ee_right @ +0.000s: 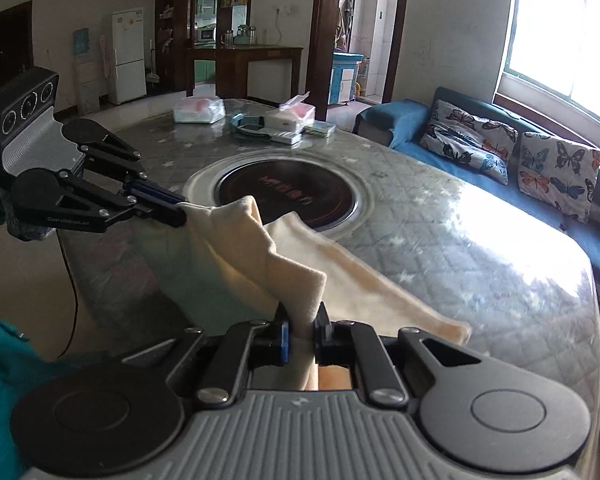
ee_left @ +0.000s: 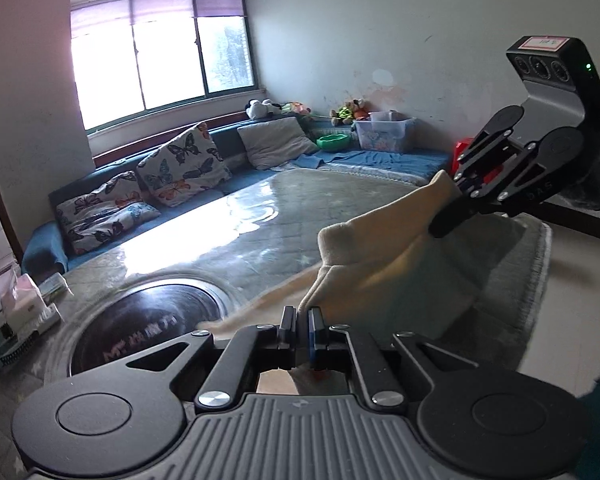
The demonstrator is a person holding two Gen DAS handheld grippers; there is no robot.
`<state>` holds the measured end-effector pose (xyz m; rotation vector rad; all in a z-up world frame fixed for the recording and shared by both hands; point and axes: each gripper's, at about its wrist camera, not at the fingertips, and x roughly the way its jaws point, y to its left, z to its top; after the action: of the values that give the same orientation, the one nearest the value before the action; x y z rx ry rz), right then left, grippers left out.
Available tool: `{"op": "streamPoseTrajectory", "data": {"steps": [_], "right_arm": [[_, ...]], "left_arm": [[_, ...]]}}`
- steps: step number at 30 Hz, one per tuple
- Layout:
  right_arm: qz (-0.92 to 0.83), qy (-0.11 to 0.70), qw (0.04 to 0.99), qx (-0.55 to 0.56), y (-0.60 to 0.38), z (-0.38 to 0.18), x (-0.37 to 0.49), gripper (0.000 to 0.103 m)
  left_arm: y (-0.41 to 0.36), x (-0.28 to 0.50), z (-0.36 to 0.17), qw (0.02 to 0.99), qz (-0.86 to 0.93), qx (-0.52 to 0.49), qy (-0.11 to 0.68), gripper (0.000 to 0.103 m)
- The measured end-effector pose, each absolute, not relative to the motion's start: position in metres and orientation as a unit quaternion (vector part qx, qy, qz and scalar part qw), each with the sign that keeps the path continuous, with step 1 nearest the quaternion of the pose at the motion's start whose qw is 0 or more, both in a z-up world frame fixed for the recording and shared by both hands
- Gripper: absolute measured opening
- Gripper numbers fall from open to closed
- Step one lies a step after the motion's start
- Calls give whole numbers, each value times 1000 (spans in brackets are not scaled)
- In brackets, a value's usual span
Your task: Fold clothes
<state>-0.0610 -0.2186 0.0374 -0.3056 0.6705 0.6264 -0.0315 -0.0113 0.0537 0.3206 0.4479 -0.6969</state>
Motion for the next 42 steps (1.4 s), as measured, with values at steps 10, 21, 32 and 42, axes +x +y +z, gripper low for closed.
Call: {"op": "streamPoseTrajectory", "data": {"steps": [10, 21, 32, 42], "right_arm": [[271, 354, 882, -151, -209, 11, 48, 10], [168, 384, 907, -41, -227, -48, 87, 24], [161, 356, 920, -37, -236, -41, 66, 25], [146, 358, 921, -49, -221, -52, 71, 25]], "left_arm": [[-43, 66, 9, 911, -263, 165, 270, 5], [-35, 98, -13, 919, -202, 134, 312, 6], [-58, 88, 19, 909, -259, 53, 322, 8], [-75, 106, -7, 897, -247, 47, 363, 8]]}}
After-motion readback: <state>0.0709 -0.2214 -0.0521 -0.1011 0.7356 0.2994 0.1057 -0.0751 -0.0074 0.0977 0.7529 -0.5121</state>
